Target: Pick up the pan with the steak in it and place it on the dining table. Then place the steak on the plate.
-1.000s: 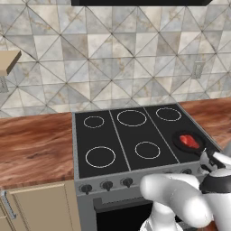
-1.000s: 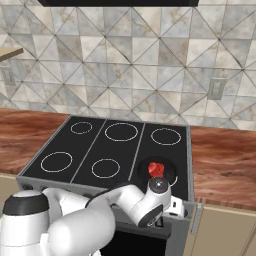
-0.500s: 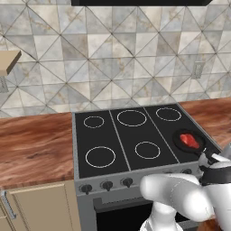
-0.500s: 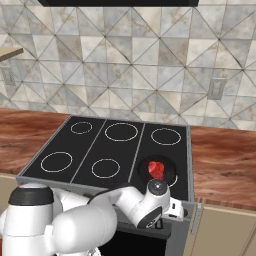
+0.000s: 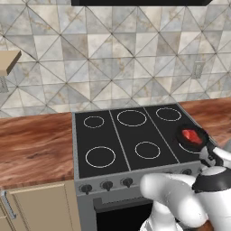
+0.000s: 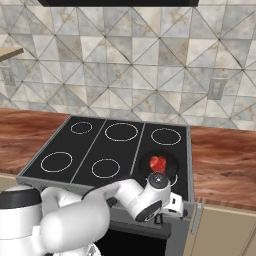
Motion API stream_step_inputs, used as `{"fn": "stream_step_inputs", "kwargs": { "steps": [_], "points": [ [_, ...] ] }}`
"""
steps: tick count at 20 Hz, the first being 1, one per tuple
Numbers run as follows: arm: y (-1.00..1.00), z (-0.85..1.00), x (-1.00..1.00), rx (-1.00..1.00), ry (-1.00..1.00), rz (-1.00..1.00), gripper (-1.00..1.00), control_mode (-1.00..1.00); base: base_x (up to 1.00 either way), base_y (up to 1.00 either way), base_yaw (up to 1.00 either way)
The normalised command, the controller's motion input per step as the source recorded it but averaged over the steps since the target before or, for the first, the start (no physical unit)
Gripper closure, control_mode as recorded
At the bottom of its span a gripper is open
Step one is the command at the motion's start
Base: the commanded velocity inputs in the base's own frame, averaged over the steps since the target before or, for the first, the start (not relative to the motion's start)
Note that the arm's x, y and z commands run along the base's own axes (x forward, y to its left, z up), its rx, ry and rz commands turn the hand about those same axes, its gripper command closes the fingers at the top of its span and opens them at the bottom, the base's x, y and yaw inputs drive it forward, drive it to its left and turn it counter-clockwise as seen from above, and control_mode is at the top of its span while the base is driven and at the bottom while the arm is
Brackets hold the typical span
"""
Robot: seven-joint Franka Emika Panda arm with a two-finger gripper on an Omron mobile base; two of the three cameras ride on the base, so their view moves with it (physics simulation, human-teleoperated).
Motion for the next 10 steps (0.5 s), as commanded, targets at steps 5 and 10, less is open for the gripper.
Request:
{"fn": "stream_step_inputs", "kwargs": {
  "steps": [5, 10],
  "points": [
    [0.0, 0.65, -0.21, 0.05, -0.02, 0.0, 1.0, -1.0, 0.0, 0.0, 0.0],
    [0.12, 0.51, -0.51, 0.0, -0.04, 0.09, 1.0, -1.0, 0.0, 0.0, 0.0]
  ]
}}
